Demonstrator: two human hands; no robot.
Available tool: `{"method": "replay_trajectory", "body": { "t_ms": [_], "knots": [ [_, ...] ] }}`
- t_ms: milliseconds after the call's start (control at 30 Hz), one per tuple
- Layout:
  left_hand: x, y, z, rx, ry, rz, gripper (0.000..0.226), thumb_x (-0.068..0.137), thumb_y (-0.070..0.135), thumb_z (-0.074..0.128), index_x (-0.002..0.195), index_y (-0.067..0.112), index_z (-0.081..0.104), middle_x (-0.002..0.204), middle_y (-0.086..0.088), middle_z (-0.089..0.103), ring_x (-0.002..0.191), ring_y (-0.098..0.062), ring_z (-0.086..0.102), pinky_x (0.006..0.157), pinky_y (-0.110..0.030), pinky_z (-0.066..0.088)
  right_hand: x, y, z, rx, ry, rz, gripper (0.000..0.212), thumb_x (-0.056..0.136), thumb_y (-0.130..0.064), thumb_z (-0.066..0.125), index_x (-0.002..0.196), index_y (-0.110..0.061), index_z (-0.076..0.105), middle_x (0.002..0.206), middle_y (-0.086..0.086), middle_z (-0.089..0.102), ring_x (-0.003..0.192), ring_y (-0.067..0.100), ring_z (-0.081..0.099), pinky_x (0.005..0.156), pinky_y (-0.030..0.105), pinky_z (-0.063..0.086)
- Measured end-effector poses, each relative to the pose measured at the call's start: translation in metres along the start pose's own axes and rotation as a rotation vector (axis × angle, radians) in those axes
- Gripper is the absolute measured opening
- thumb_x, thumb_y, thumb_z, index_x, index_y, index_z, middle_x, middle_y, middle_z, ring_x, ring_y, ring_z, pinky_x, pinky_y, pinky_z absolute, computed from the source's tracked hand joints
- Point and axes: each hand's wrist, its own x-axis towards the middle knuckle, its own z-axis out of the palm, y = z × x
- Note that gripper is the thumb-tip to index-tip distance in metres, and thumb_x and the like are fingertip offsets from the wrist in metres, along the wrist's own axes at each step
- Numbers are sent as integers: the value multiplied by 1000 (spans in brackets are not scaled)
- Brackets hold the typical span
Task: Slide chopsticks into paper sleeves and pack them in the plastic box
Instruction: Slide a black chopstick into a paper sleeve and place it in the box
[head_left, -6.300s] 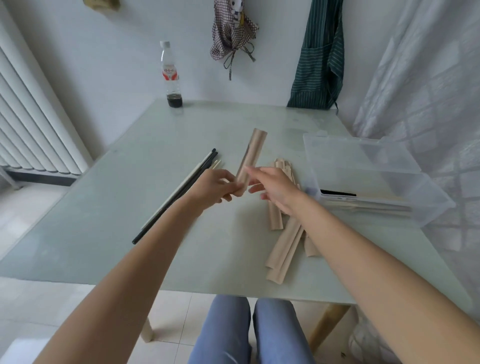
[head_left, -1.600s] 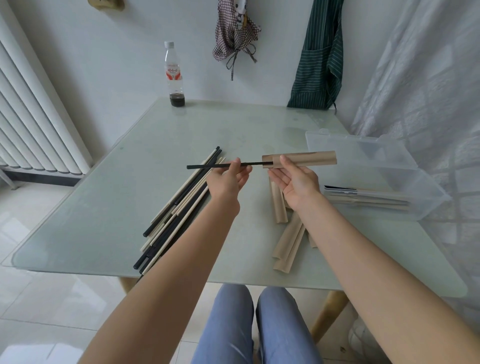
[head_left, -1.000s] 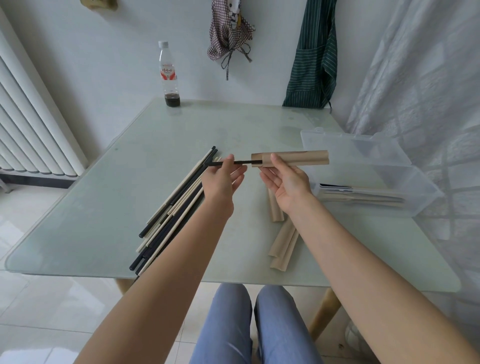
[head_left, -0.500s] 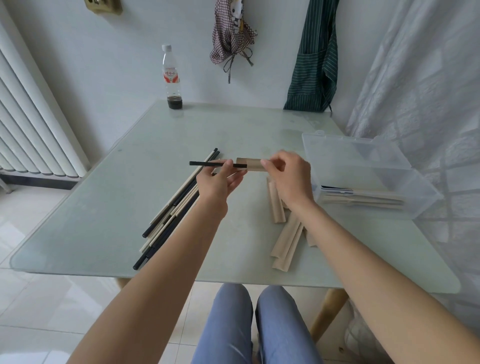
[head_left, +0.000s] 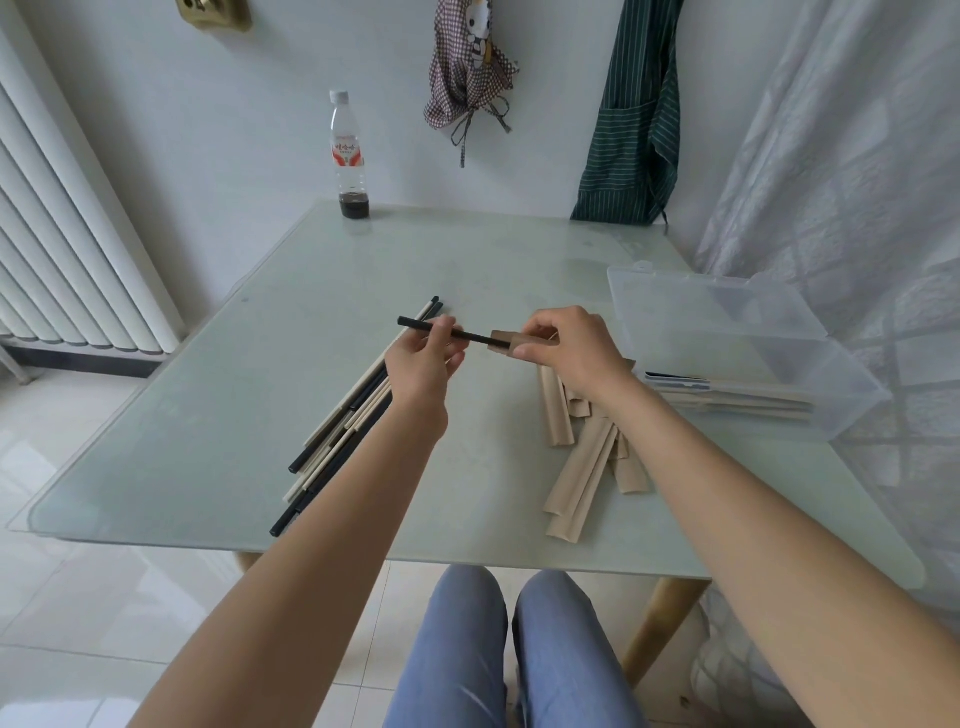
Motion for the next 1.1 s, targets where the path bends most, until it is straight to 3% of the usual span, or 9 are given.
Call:
{"method": "replay_trajectory", "body": {
  "t_ms": [200, 267, 367, 467, 533, 600, 667, 833, 1100],
  "knots": [
    [2, 2, -16, 210, -114, -12, 9, 90, 15, 63, 83, 8, 63, 72, -2, 61, 68, -12, 61, 70, -18, 50, -4, -1, 10, 39, -5, 2, 3, 81, -20, 69, 82, -18, 70, 72, -1, 62, 73, 14, 55, 68, 27, 40],
    [7, 0, -25, 584, -89, 36, 2, 86, 11, 65, 86, 11, 63, 75, -6, 58, 73, -20, 54, 68, -26, 46, -3, -1, 15, 86, 24, 15, 2, 80, -17, 69, 80, -15, 69, 69, 3, 64, 70, 18, 60, 69, 28, 44],
    [9, -6, -37, 1268, -33, 182, 12, 85, 2, 59, 82, 13, 56, 83, -13, 52, 77, -28, 45, 67, -32, 37, -1, -2, 20, 127, 53, 38, 1, 80, -13, 68, 80, -11, 69, 66, 6, 63, 69, 22, 65, 75, 33, 51],
    [11, -14, -42, 1536, 5, 257, 23, 82, -9, 54, 67, 4, 42, 100, -21, 57, 91, -35, 51, 67, -34, 35, 0, 0, 23, 130, 56, 52, 2, 79, -12, 68, 79, -10, 68, 66, 4, 62, 66, 19, 64, 76, 34, 52],
    [9, -15, -40, 1616, 15, 263, 22, 84, -10, 54, 70, 2, 43, 107, -20, 53, 93, -34, 50, 69, -32, 34, 0, 2, 24, 137, 59, 55, 1, 79, -11, 68, 79, -10, 68, 64, 3, 62, 64, 18, 63, 76, 34, 52],
    [9, -15, -36, 1663, 19, 270, 8, 88, -7, 54, 93, -1, 54, 113, -20, 50, 101, -35, 51, 71, -32, 33, 0, 4, 25, 150, 64, 61, 2, 79, -10, 67, 78, -11, 67, 63, 2, 61, 60, 17, 61, 76, 35, 52],
    [9, -15, -34, 1723, 22, 284, 16, 89, -6, 53, 104, -2, 55, 115, -21, 51, 105, -36, 52, 71, -32, 34, 0, 6, 25, 162, 72, 68, 2, 79, -10, 67, 77, -12, 67, 65, 2, 62, 58, 14, 61, 76, 34, 52],
    [5, -13, -30, 1834, 7, 292, 25, 80, -15, 50, 100, -1, 57, 106, -19, 60, 99, -36, 59, 74, -35, 43, 0, 9, 27, 164, 60, 72, 5, 79, -11, 68, 76, -14, 67, 65, 1, 63, 57, 12, 61, 77, 37, 53],
    [7, -14, -25, 1869, -42, 225, 31, 79, -14, 50, 106, 0, 59, 114, -20, 59, 105, -31, 59, 78, -31, 48, -1, 11, 29, 173, 45, 71, 15, 79, -12, 68, 68, -22, 63, 62, -1, 63, 56, 12, 60, 76, 39, 54]
  ]
}}
